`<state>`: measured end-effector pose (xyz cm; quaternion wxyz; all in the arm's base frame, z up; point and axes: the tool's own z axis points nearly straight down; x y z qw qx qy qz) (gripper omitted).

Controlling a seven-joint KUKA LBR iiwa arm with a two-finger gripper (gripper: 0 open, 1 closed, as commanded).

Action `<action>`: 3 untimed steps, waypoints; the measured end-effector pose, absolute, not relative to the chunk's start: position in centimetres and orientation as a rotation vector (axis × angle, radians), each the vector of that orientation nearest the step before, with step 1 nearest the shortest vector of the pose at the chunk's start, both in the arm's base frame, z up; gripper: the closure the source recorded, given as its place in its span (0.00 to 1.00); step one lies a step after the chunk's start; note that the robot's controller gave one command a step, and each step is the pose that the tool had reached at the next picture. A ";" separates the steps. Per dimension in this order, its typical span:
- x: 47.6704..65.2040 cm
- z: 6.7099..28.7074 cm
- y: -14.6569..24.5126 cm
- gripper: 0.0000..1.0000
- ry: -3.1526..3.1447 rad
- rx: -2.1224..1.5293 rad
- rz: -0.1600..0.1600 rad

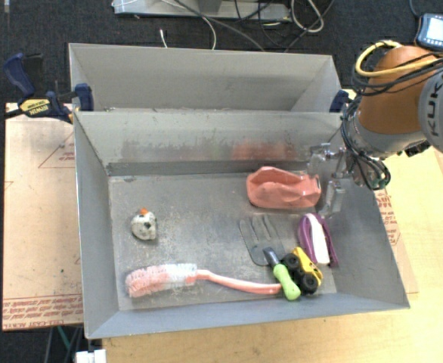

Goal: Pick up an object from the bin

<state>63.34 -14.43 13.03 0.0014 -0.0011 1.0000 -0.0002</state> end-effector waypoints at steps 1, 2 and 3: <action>63.3 13.0 -14.4 0.00 3.139 -0.004 -0.001; 64.2 9.1 -12.5 0.00 3.118 -0.022 -0.010; 63.8 9.5 -12.5 0.00 3.117 0.001 -0.007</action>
Offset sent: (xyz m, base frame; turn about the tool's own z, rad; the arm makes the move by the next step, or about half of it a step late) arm 0.0051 0.0270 -0.0603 -0.0150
